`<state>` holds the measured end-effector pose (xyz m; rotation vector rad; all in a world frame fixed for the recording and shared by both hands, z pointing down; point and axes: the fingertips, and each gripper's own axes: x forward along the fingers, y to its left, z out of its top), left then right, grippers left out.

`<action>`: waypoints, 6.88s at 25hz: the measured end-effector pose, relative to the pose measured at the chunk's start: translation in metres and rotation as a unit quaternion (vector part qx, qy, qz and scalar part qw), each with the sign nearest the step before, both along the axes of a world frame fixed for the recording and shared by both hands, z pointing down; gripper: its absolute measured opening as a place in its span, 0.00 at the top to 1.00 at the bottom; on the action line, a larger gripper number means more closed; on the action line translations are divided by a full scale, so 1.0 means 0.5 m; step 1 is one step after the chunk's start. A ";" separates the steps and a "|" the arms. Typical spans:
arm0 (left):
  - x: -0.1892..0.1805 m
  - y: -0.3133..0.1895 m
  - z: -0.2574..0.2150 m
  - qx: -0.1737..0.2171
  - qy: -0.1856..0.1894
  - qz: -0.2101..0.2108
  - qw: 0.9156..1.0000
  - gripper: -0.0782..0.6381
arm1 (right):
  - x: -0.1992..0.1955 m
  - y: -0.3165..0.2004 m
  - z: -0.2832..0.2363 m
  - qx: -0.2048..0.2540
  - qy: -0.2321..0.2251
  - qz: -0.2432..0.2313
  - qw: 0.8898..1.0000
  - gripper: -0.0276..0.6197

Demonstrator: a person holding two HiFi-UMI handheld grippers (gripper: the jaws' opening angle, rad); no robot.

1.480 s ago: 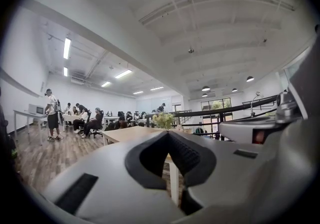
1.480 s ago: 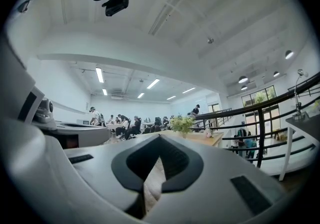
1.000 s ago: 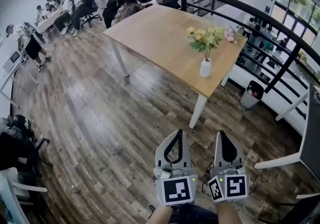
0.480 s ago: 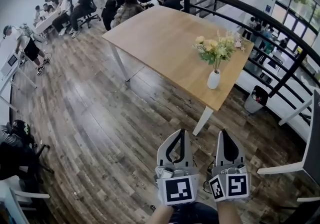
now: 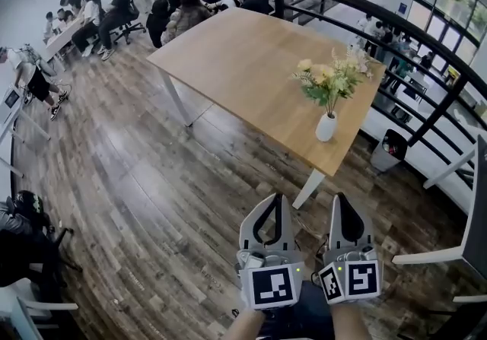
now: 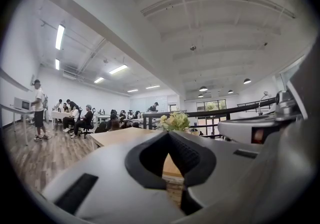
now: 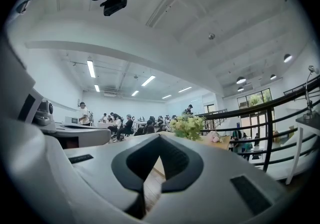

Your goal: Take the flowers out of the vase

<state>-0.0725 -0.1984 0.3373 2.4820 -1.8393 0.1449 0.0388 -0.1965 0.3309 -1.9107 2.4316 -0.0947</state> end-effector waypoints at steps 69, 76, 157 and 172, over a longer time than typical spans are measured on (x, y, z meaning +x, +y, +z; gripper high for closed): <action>0.141 -0.470 0.064 -0.044 -0.022 -0.046 0.998 0.85 | 0.158 -0.517 0.109 -0.065 -0.011 -0.029 0.997 0.92; 0.131 -0.496 0.087 -0.056 -0.020 -0.038 0.997 0.85 | 0.152 -0.536 0.141 -0.078 0.005 -0.021 0.997 0.92; 0.065 -0.550 0.200 -0.120 -0.026 -0.018 0.992 0.85 | 0.131 -0.629 0.255 -0.107 0.100 -0.050 0.988 0.88; 0.090 -0.579 0.159 -0.099 -0.021 -0.017 0.995 0.85 | 0.162 -0.654 0.170 -0.070 0.080 -0.037 0.994 0.88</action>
